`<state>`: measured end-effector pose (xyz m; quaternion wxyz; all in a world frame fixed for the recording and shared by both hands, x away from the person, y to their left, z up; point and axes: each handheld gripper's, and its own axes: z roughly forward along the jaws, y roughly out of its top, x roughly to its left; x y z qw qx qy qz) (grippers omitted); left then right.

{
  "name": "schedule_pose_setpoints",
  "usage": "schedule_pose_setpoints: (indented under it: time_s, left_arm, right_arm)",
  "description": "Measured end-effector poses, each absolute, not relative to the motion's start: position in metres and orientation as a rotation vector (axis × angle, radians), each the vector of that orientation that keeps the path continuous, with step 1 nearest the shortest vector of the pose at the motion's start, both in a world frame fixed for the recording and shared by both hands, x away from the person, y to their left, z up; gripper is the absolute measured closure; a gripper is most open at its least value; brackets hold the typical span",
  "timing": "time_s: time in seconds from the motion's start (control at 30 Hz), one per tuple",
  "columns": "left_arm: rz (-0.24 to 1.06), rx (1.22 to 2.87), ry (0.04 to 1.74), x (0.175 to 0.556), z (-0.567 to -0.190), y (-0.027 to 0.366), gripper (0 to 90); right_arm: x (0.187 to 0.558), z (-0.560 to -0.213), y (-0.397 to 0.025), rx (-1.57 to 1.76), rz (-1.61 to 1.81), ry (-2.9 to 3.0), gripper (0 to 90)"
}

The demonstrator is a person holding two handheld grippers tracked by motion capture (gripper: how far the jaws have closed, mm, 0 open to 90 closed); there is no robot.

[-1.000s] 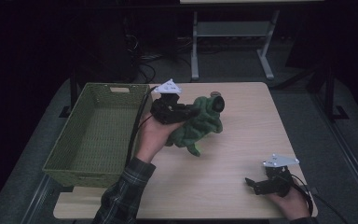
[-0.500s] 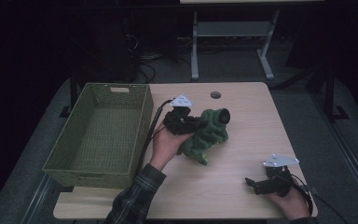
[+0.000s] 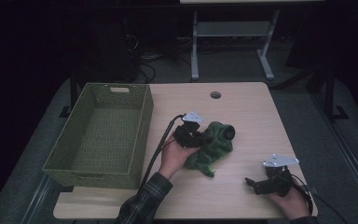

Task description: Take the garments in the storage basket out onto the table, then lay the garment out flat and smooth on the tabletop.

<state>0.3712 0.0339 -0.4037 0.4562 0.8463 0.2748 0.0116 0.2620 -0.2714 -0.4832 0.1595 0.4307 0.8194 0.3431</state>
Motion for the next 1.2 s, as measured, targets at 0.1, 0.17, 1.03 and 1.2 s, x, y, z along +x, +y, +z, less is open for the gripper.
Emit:
schedule_pose_setpoints:
  time_s: [0.1,0.17,1.03,1.2]
  left_arm:
    - [0.023,2.1,0.667,0.37,-0.408,0.033,71.2]
    - [0.03,2.094,0.667,0.369,-0.408,0.033,64.3]
    - [0.077,2.071,0.704,0.351,-0.401,0.091,41.9]
    - [0.098,2.062,0.723,0.346,-0.405,0.101,42.1]
  right_arm:
    - [0.262,-0.483,-0.271,1.231,0.981,2.341,0.3]
    - [0.262,-0.483,-0.271,1.231,0.981,2.341,0.4]
    - [0.261,-0.459,-0.265,1.203,1.084,2.394,32.3]
    - [0.263,-0.446,-0.253,1.145,1.171,2.429,42.9]
